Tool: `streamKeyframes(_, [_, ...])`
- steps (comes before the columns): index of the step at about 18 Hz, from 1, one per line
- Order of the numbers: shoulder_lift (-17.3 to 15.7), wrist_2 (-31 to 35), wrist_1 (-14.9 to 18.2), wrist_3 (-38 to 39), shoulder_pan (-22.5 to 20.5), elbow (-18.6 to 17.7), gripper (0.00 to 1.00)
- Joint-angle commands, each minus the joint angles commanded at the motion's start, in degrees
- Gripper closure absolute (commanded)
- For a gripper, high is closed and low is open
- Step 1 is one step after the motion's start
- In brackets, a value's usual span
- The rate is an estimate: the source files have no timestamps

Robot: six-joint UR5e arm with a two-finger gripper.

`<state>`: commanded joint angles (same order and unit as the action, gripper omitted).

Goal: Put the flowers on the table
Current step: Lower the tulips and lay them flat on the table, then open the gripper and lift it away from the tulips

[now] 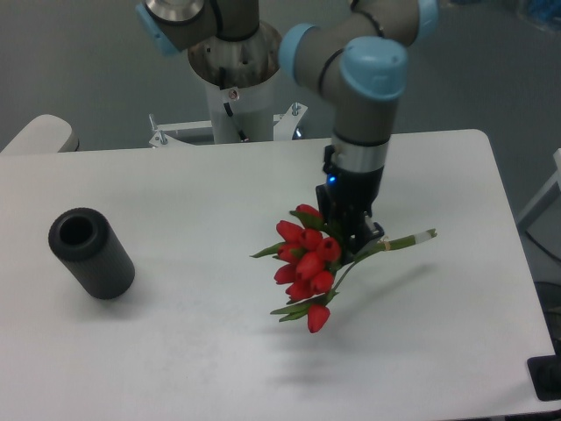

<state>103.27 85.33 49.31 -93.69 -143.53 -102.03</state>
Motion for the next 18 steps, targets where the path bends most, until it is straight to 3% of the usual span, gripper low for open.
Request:
streamKeyframes(5, [1.1, 1.6, 0.0, 0.5, 1.4, -6.2, 0.64])
streamKeyframes(13, [2.6, 1.9, 0.1, 0.4, 2.2, -8.0, 0.63])
streamKeyframes(17, [3.4, 1.8, -0.2, -0.1, 2.3, -7.9, 0.48])
streamKeyframes(18, [3.4, 1.8, -0.2, -0.2, 2.2, -7.8, 0.41])
